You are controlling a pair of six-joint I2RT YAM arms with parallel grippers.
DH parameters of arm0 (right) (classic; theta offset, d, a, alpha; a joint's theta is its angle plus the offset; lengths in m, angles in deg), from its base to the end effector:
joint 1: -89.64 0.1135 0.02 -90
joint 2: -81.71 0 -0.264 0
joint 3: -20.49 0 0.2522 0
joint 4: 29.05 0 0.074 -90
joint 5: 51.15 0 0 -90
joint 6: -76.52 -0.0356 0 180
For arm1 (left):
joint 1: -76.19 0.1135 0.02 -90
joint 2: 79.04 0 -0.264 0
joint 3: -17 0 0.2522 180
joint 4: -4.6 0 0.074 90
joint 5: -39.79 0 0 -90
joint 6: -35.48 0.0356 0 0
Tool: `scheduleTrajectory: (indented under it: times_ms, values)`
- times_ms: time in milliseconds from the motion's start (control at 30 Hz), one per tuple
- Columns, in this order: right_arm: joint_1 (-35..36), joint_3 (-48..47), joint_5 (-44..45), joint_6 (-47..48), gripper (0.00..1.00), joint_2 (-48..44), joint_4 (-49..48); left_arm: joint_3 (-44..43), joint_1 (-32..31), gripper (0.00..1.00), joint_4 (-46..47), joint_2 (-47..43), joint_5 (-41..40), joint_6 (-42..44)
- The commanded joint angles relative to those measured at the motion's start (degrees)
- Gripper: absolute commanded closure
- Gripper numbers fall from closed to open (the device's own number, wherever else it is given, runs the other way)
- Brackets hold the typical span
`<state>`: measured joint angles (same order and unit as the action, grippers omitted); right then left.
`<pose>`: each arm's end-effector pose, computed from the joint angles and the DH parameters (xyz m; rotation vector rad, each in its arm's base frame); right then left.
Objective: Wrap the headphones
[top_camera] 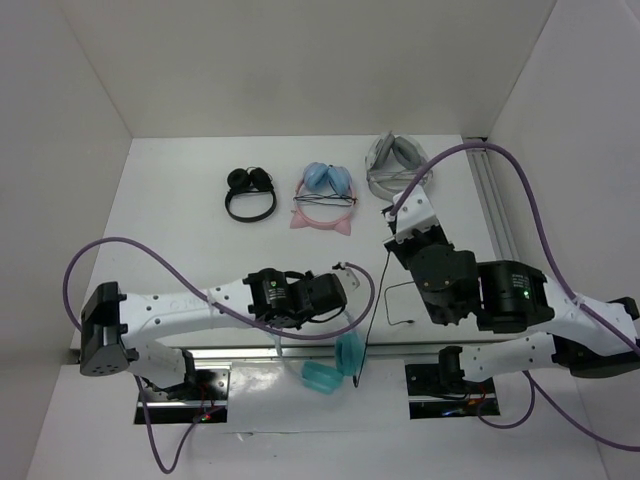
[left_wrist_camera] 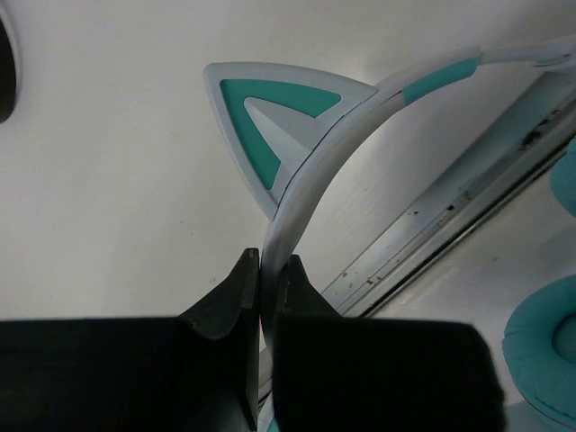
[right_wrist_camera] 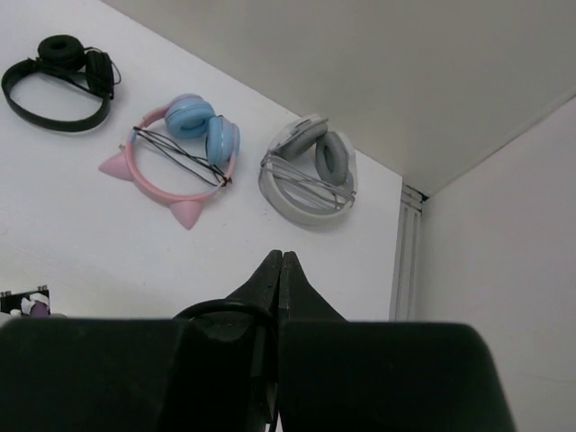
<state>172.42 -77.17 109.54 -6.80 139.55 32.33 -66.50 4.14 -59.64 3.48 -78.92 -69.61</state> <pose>0.0526 0.1475 0.4670 -0.5520 1.6048 -0.2129 0.1041 -0.2660 0.2856 1.0445 2.2399 0.0533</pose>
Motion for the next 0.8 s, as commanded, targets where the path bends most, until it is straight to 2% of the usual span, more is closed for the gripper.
scheduleTrajectory:
  times_ms: [0, 133, 333, 633, 767]
  values:
    - [-0.3, 2.1, -2.6, 2.9, 1.0, 1.0, -5.9, -0.1, -0.5, 1.0, 4.2, -4.2, 6.2, 3.0]
    - [-0.3, 2.8, -3.8, 2.9, 1.0, 0.3, -7.4, -0.1, -1.2, 1.0, 8.0, -9.6, 17.5, 6.2]
    - [-2.0, 7.0, -7.4, 2.9, 1.0, -0.4, -10.4, -1.3, -1.2, 1.0, 10.8, -14.8, 25.1, 7.9]
    - [-6.9, 10.2, -8.5, 2.4, 1.0, -1.3, -13.6, -3.3, -1.2, 1.0, 10.8, -19.7, 26.1, 7.9]
    - [-7.5, 11.3, -5.7, 1.9, 1.0, -1.3, -14.1, -4.4, -1.2, 1.0, 10.8, -23.7, 26.9, 7.4]
